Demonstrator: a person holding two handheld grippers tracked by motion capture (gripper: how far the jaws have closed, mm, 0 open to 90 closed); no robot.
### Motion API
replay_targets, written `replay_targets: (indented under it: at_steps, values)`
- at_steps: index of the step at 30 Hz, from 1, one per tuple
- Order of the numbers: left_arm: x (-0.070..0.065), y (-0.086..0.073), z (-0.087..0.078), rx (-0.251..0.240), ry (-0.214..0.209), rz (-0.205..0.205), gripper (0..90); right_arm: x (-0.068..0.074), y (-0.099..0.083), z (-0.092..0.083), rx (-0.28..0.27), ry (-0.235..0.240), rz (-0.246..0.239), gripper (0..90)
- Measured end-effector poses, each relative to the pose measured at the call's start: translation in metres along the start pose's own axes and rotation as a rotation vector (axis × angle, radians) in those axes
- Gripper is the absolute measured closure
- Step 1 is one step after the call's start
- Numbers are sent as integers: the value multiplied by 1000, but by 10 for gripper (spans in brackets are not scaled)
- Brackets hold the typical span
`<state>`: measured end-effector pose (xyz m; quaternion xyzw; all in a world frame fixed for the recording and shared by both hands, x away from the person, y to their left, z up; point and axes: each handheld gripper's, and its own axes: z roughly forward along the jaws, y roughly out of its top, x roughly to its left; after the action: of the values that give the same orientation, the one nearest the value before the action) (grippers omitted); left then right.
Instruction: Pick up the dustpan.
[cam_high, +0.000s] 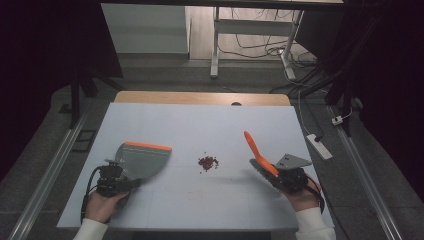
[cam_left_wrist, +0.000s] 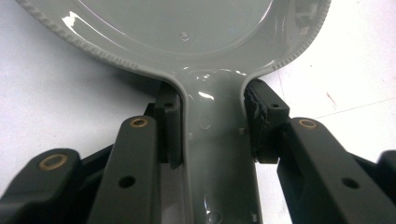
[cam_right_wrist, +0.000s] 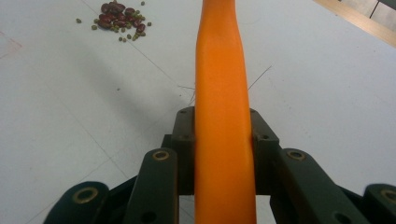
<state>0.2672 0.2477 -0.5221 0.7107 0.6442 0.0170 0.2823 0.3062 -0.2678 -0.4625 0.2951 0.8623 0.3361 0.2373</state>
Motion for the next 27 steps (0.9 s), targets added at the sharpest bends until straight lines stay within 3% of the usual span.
replay_targets:
  at_steps: [14,20,27]
  values:
    - [3,2,-1,-37,-37,66,623,-1,1,-1,-10,-5,9,702]
    - [8,5,-6,-89,-88,86,624,-2,1,-2,-17,-17,18,702]
    - [16,5,-12,-142,-117,85,623,1,2,-1,-15,-24,12,702]
